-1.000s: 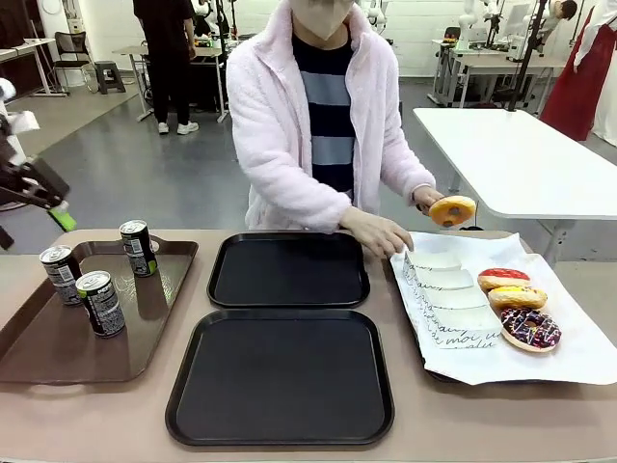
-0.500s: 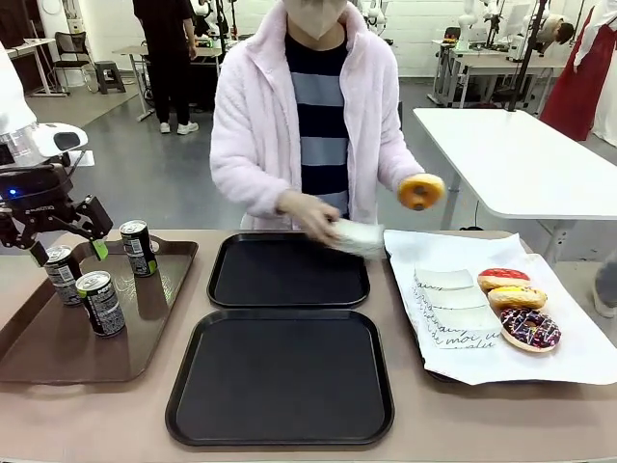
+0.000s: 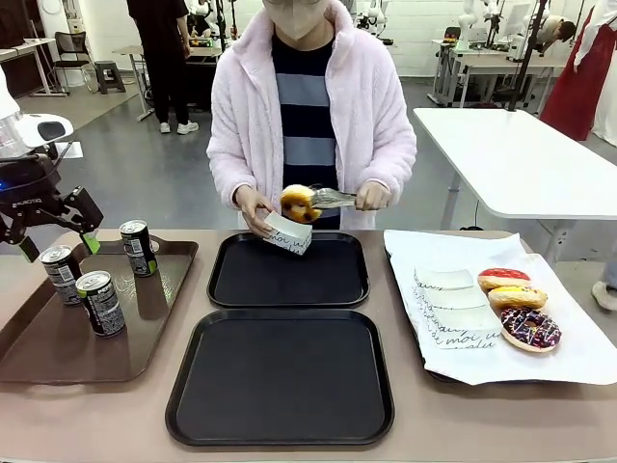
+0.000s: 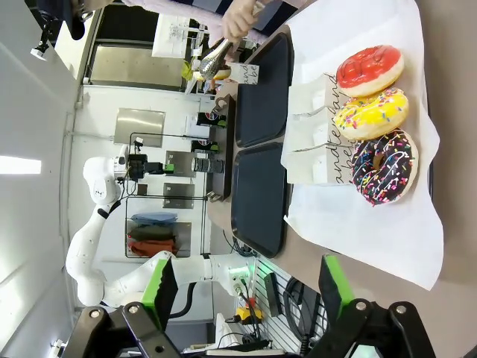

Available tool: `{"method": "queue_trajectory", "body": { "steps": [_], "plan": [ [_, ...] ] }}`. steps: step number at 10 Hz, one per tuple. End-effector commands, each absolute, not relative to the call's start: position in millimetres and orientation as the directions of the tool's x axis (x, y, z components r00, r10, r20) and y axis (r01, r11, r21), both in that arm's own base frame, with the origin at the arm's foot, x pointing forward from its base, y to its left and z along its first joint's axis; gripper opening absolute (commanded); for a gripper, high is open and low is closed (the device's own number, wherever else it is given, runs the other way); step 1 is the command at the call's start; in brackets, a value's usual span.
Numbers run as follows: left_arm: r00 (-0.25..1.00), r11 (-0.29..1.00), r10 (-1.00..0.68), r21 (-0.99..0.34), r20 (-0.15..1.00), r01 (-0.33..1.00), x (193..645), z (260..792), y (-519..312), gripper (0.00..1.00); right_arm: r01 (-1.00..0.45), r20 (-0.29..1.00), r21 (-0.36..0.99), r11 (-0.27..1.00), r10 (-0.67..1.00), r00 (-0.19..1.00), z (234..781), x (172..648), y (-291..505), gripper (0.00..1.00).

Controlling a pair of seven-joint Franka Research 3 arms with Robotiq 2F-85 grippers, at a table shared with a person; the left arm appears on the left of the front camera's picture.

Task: Set up donuts and drinks on trays.
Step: Pick up one Pepsi coke and place it on the Flat Tray.

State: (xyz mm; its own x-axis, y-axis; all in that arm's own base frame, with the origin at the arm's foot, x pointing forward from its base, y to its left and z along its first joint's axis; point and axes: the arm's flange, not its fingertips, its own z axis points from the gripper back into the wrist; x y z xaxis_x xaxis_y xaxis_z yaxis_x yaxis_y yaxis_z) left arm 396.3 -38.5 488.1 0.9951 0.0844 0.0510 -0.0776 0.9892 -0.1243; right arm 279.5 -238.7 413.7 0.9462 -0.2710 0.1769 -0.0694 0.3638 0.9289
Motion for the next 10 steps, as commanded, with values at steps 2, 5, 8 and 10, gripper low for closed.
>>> {"method": "queue_trajectory", "body": {
  "steps": [2,5,8,10],
  "plan": [
    [0.995,0.989,0.084,-0.124,0.051,-0.078,396,488,-38,1.00,-0.070,0.175,0.933,0.354,-0.275,0.945,414,279,-239,1.00],
    [0.987,0.996,-0.088,0.015,0.137,0.086,389,462,-60,1.00,-0.070,0.175,0.933,0.354,-0.275,0.945,414,279,-239,1.00],
    [0.984,0.996,-0.083,0.037,0.156,0.078,392,439,-72,1.00,-0.070,0.175,0.933,0.354,-0.275,0.945,414,279,-239,1.00],
    [0.987,0.997,-0.060,0.047,0.151,0.054,402,422,-72,1.00,-0.070,0.175,0.933,0.354,-0.275,0.945,414,279,-239,1.00]
  ]
}}
